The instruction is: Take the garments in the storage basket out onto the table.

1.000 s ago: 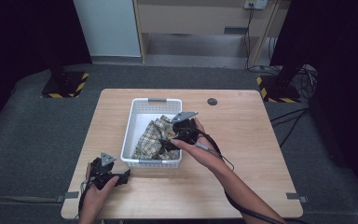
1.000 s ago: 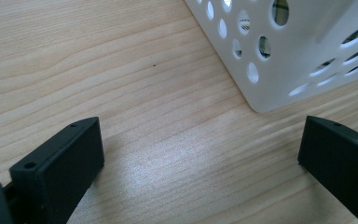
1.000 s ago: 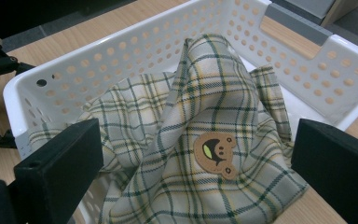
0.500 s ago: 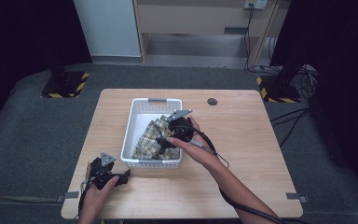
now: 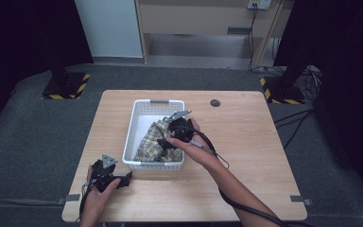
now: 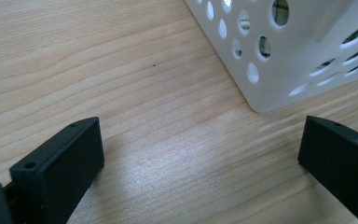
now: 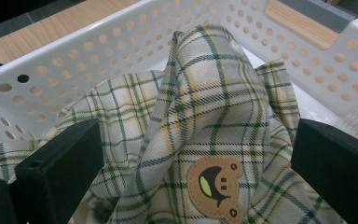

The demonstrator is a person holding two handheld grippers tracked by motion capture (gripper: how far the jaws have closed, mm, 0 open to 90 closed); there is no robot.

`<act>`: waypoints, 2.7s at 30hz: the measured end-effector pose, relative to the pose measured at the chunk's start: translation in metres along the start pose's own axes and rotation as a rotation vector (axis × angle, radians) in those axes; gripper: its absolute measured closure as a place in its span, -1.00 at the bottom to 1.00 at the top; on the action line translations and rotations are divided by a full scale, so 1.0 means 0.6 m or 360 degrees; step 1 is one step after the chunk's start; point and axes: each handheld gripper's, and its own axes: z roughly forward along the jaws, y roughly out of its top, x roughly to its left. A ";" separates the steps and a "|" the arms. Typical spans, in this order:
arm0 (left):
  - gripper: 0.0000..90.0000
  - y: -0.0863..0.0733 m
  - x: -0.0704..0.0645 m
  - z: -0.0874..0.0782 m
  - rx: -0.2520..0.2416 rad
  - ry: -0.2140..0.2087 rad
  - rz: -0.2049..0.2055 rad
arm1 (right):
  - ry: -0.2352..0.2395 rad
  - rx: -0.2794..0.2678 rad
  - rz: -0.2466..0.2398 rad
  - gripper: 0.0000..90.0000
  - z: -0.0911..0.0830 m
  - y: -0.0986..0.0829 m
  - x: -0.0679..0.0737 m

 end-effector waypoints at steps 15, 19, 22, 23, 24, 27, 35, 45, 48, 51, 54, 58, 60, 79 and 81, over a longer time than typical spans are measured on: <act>-1.00 0.000 -0.001 0.000 -0.0001 0.0004 -0.0002 | -0.0008 0.0068 -0.0013 -0.94 0.024 0.008 0.005; -1.00 0.000 -0.001 0.000 -0.0002 0.0004 -0.0003 | -0.0010 0.0075 -0.0018 -0.94 0.027 0.012 0.005; -1.00 0.000 -0.001 0.000 -0.0002 0.0005 -0.0003 | -0.0011 0.0086 -0.0027 -0.94 0.029 0.014 0.006; -1.00 -0.001 -0.001 0.000 -0.0002 0.0005 -0.0003 | -0.0013 0.0094 -0.0028 -0.94 0.030 0.015 0.007; -1.00 -0.001 -0.001 0.000 -0.0002 0.0005 -0.0003 | -0.0015 0.0094 -0.0039 -0.94 0.032 0.015 0.007; -1.00 -0.001 -0.001 0.000 -0.0002 0.0005 -0.0003 | -0.0014 0.0114 -0.0040 -0.94 0.036 0.015 0.008; -1.00 -0.001 -0.001 0.000 -0.0002 0.0005 -0.0003 | -0.0019 0.0163 -0.0083 -0.94 0.047 0.013 0.015; -1.00 -0.001 -0.001 0.000 -0.0003 0.0006 -0.0004 | -0.0023 0.0232 -0.0079 -0.94 0.060 0.011 0.018; -1.00 -0.001 -0.001 0.000 -0.0003 0.0006 -0.0004 | -0.0035 0.0252 -0.0085 -0.94 0.063 0.011 0.019; -1.00 -0.001 -0.001 0.000 -0.0003 0.0006 -0.0003 | -0.0043 0.0261 -0.0090 -0.92 0.065 0.012 0.020; -1.00 -0.001 -0.001 0.000 -0.0002 0.0006 -0.0003 | -0.0046 0.0281 -0.0086 -0.91 0.066 0.012 0.021; -1.00 -0.001 -0.001 0.000 -0.0001 0.0006 -0.0003 | -0.0053 0.0303 -0.0082 -0.90 0.068 0.012 0.021; -1.00 -0.001 -0.001 0.000 -0.0001 0.0006 -0.0003 | -0.0052 0.0309 -0.0091 -0.88 0.069 0.012 0.021; -1.00 -0.001 -0.001 0.000 0.0000 0.0006 -0.0001 | -0.0083 0.0325 -0.0122 -0.24 0.071 0.009 0.023; -1.00 -0.001 -0.001 0.000 0.0000 0.0006 -0.0002 | -0.0079 0.0320 -0.0127 -0.14 0.070 0.010 0.023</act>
